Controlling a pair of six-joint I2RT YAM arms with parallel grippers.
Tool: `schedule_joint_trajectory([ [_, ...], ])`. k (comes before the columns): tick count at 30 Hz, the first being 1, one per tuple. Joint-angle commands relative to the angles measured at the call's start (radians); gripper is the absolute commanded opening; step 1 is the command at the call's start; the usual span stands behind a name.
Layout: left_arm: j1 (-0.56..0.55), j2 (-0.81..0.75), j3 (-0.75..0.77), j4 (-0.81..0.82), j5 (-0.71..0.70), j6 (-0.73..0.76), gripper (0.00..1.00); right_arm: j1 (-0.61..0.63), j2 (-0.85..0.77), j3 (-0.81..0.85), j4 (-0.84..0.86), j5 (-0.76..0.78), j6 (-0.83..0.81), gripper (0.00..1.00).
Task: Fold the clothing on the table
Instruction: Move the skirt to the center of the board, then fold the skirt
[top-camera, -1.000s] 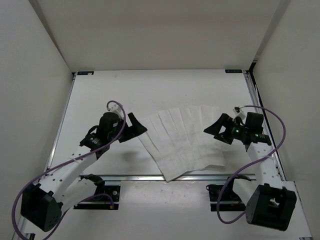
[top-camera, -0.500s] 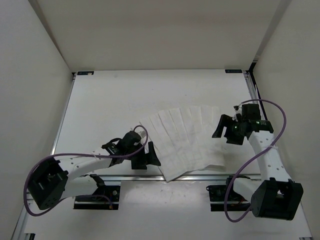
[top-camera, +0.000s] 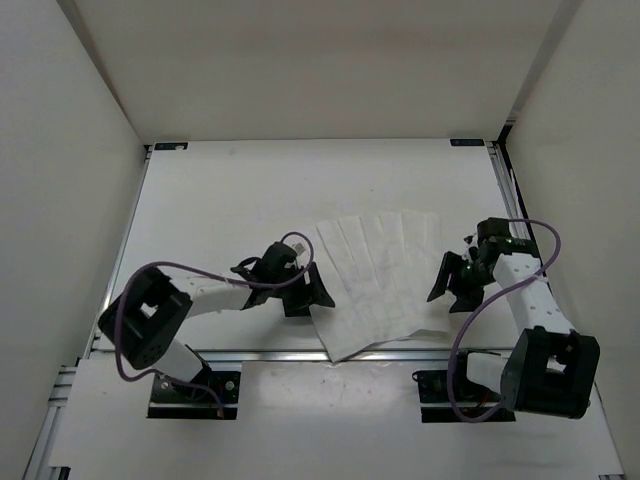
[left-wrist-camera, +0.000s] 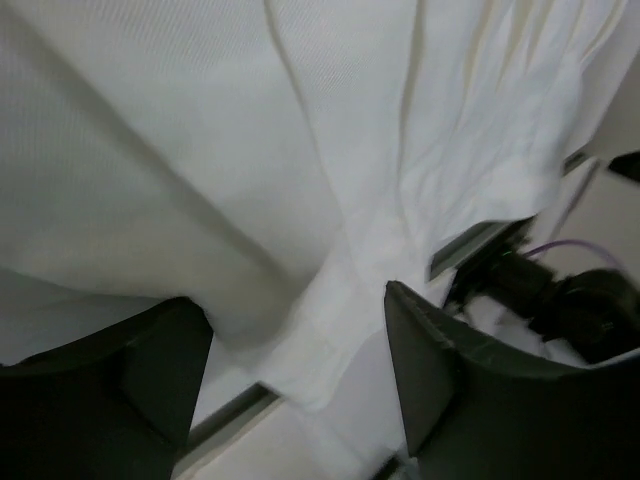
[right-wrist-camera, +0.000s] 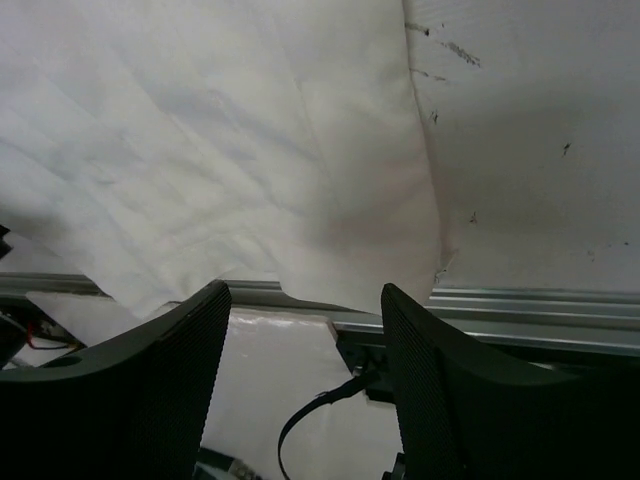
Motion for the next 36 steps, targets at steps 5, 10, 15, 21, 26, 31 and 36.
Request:
schedule_joint_trajectory([
  [5,0.128,0.177,0.076,0.023,0.071,0.099,0.38,-0.019,0.089,-0.008,-0.019,-0.023,0.020,0.67],
  [10,0.313,0.212,0.097,-0.058,0.086,0.181,0.00,-0.022,0.129,-0.020,0.027,-0.075,0.031,0.60],
  [15,0.421,0.293,0.237,-0.138,0.105,0.256,0.01,0.007,0.218,-0.004,0.065,-0.116,0.046,0.55],
  [21,0.398,0.233,0.268,-0.150,0.113,0.225,0.99,0.053,0.195,-0.036,0.166,-0.295,0.103,0.75],
  [26,0.419,0.048,0.201,-0.138,0.128,0.281,0.99,-0.023,-0.027,-0.278,0.428,-0.487,0.285,0.79],
  [31,0.369,-0.129,0.132,-0.168,0.061,0.262,0.99,-0.084,-0.095,-0.352,0.424,-0.479,0.290,0.78],
  [36,0.393,-0.165,0.161,-0.401,-0.010,0.510,0.98,-0.020,-0.143,-0.425,0.459,-0.416,0.344,0.79],
])
